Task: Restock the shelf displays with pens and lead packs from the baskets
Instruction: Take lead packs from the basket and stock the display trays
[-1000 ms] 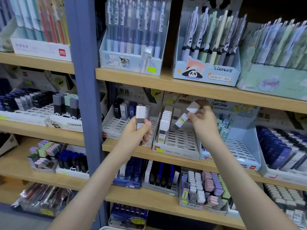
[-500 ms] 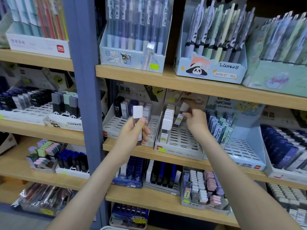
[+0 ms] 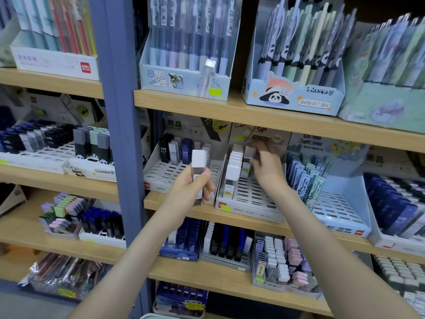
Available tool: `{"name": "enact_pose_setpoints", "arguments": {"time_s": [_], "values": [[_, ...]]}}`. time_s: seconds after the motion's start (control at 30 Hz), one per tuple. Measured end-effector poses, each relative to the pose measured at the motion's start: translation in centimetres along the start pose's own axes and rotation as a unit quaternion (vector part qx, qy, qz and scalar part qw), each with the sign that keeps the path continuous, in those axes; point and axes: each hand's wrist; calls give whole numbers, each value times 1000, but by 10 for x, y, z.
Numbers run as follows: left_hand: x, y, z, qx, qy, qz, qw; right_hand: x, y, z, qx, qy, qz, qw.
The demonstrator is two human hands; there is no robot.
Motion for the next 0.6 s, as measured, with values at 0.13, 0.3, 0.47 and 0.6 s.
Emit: {"name": "enact_pose_setpoints", "arguments": {"time_s": [0.13,0.3,0.47,0.6], "values": [[-3,4,2,17,5,4,1000,-3,0,-3,-1,-6,44,999],[-4,9,4,33,0,7,999,-10,2,3,34,-2,35,999],[-6,8,7,81,-19,45,996,1,-15,28,-72,-15,-75,994],[-12,12,6,159,-32,66,985,26,-41,70,43,-76,-252,964]]}}
Point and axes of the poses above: each hand's wrist, its own z-axis away from the middle knuckle, its own y-axis out of the palm, x = y × z, and after that the axes turned 13 degrees about y, right-handed
